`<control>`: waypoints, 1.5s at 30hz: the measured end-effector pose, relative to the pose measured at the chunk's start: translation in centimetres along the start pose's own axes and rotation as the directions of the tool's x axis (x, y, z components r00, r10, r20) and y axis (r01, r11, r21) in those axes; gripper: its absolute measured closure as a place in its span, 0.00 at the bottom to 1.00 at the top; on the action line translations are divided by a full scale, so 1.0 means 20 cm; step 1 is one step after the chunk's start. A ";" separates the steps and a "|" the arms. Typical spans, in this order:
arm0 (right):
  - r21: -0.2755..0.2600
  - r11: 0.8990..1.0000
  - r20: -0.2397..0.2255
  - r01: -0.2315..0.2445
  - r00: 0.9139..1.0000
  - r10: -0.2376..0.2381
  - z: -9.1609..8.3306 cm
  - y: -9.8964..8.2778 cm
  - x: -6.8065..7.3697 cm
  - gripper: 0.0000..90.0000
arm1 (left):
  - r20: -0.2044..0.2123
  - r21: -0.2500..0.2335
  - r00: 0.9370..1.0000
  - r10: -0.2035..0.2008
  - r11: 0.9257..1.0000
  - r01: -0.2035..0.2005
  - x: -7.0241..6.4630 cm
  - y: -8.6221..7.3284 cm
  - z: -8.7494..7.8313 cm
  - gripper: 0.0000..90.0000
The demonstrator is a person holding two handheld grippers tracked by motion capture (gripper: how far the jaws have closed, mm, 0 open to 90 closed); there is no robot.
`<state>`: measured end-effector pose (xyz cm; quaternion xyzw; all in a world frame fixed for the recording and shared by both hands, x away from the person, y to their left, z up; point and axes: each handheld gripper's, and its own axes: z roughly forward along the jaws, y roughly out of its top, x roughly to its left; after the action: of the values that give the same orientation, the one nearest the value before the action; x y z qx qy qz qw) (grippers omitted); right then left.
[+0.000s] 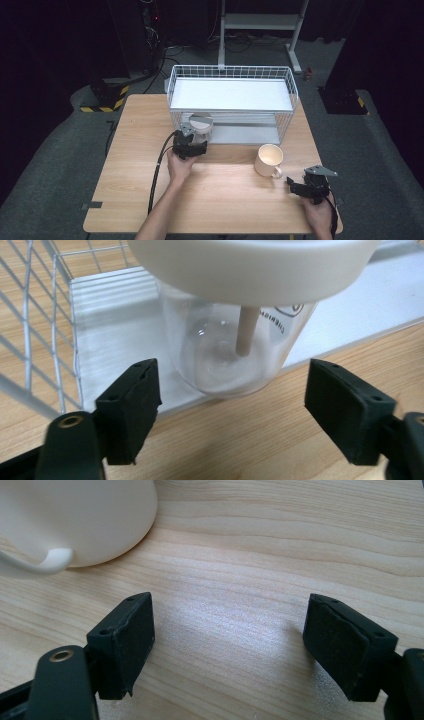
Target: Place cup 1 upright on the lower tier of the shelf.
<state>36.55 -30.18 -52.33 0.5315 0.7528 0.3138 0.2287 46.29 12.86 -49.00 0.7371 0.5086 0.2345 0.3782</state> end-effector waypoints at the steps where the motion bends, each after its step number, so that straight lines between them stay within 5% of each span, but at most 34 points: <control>1: 0.000 1.000 0.000 0.000 1.000 0.000 0.00 0.00 0.00 0.23 | 0.002 -0.001 1.000 -0.008 1.000 0.008 -0.01 0.00 0.00 0.27; 13: 0.000 1.000 0.000 0.000 1.000 0.000 0.00 0.00 0.00 0.23 | -0.054 0.004 0.999 -0.010 1.000 0.011 -0.05 0.01 0.03 0.41; 36: 0.000 1.000 0.000 0.000 1.000 0.000 0.00 0.00 0.00 0.23 | -0.059 0.017 0.998 -0.034 0.999 0.035 -0.02 0.06 0.10 0.47; 45: 0.000 1.000 0.000 0.000 1.000 0.000 0.00 0.00 0.00 0.23 | -0.056 0.010 0.996 -0.074 0.997 0.074 -0.01 0.06 0.13 0.49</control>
<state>36.55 -30.19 -52.33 0.5315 0.7528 0.3139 0.2286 48.90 11.59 -49.61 0.7132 0.5473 0.2375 0.3678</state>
